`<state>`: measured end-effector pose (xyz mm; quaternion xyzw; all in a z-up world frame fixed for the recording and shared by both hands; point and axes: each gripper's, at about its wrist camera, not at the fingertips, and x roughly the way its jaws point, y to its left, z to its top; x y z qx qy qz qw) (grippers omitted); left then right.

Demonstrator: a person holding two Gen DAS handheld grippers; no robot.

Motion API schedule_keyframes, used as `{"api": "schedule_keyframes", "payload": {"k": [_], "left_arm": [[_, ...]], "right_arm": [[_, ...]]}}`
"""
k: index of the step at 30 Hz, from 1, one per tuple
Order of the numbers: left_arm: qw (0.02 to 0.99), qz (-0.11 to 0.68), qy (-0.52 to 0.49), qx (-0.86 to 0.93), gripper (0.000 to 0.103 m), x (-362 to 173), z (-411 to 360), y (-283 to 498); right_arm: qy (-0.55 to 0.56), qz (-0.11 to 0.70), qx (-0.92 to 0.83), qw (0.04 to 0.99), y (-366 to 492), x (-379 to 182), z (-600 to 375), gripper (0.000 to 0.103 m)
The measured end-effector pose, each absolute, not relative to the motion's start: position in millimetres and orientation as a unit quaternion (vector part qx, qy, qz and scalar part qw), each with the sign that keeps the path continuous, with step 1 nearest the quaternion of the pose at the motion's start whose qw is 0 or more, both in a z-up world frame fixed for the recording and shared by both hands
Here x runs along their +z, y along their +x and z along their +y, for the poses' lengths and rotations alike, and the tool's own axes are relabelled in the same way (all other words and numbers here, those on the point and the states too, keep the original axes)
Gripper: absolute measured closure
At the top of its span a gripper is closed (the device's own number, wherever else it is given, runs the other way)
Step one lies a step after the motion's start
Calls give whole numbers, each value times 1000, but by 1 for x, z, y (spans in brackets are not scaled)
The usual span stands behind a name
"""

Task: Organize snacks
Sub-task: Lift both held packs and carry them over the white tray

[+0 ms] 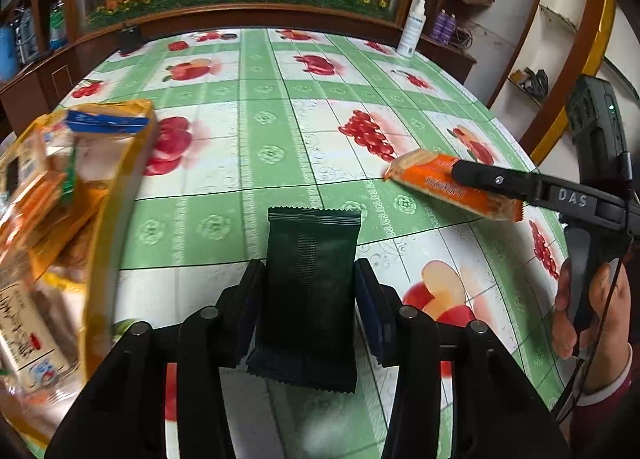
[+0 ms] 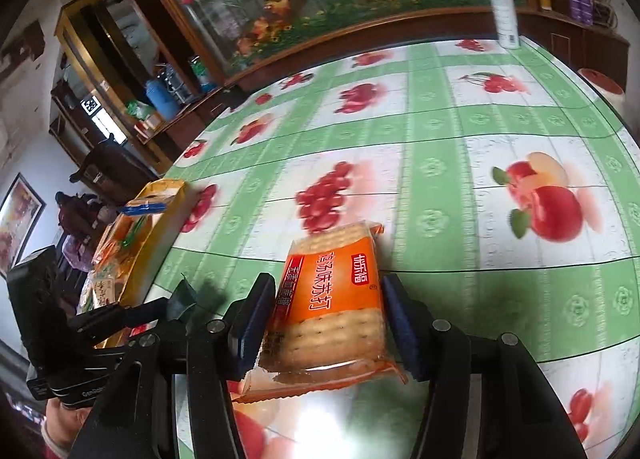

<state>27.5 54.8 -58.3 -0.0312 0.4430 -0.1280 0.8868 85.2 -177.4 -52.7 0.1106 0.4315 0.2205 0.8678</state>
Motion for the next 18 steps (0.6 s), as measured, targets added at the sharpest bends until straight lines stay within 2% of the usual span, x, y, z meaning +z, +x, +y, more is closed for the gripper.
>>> {"api": "schedule_keyframes", "payload": {"k": [5, 7, 8, 11, 14, 15, 16, 17, 18], "left_arm": [[892, 432, -37, -123, 60, -50, 66, 19], [894, 429, -41, -120, 60, -48, 71, 17], [895, 428, -43, -120, 60, -48, 73, 16], [896, 425, -48, -116, 60, -48, 79, 14], [898, 423, -53, -113, 60, -48, 83, 11], [898, 422, -55, -112, 60, -48, 84, 10], [898, 421, -55, -112, 60, -47, 86, 10], [898, 421, -57, -112, 60, -47, 87, 9], [899, 420, -58, -112, 60, -46, 88, 9]], "right_arm": [[103, 431, 237, 864, 81, -48, -156, 47], [98, 431, 241, 864, 80, -46, -149, 62], [98, 431, 247, 862, 79, -44, -146, 73], [82, 433, 244, 864, 76, -40, -135, 73], [74, 439, 248, 860, 77, -44, -127, 65], [69, 444, 248, 858, 77, -47, -124, 51], [61, 449, 254, 855, 75, -50, -118, 43], [52, 447, 255, 856, 72, -51, -112, 27], [37, 444, 251, 859, 68, -52, -107, 18]]}}
